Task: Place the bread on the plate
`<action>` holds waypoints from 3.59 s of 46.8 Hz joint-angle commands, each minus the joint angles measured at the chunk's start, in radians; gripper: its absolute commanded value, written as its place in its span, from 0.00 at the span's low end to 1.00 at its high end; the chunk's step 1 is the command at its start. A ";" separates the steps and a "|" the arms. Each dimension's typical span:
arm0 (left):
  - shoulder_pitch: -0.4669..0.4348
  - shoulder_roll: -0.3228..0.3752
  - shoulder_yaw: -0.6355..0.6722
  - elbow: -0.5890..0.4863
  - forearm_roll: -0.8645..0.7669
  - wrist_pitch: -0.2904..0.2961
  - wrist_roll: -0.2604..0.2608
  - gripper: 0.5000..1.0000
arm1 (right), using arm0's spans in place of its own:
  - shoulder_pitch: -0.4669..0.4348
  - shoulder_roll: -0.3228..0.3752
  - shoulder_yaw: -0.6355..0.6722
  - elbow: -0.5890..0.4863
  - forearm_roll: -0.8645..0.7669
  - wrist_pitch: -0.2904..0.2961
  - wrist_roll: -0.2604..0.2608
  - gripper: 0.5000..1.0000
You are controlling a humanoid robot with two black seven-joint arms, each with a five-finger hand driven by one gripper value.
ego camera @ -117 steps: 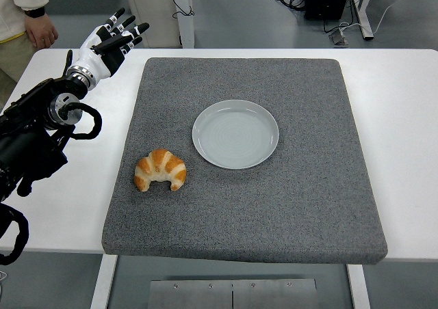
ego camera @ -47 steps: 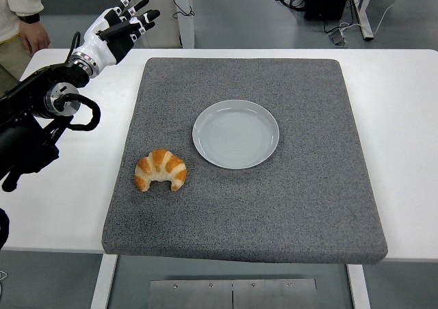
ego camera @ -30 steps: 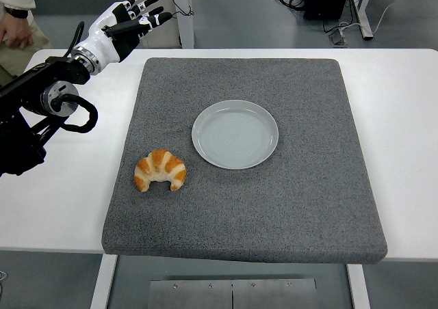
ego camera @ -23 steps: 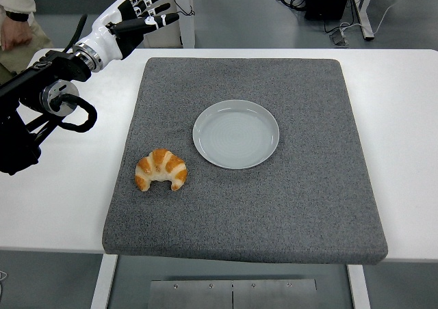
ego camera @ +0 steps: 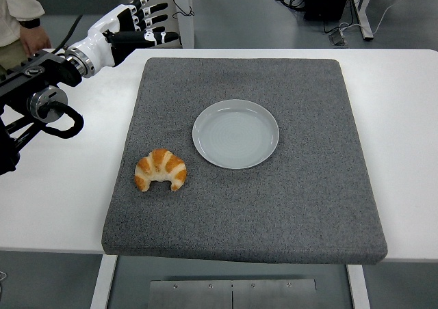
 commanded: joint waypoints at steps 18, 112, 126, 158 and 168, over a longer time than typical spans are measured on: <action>-0.003 0.118 0.150 -0.175 0.351 0.059 0.013 0.95 | 0.000 0.000 0.000 0.000 0.000 0.001 0.000 1.00; 0.134 0.248 0.275 -0.434 0.963 0.096 0.128 0.94 | 0.000 0.000 0.000 0.000 0.000 0.001 0.000 1.00; 0.143 0.228 0.264 -0.413 0.977 0.124 0.108 0.94 | 0.000 0.000 0.000 0.000 0.000 0.001 0.000 1.00; 0.150 0.179 0.275 -0.370 0.986 0.165 0.108 0.94 | 0.000 0.000 0.000 0.000 0.000 0.001 0.000 1.00; 0.186 0.179 0.273 -0.370 1.000 0.170 0.106 0.93 | -0.002 0.000 0.000 0.000 0.000 0.001 0.000 1.00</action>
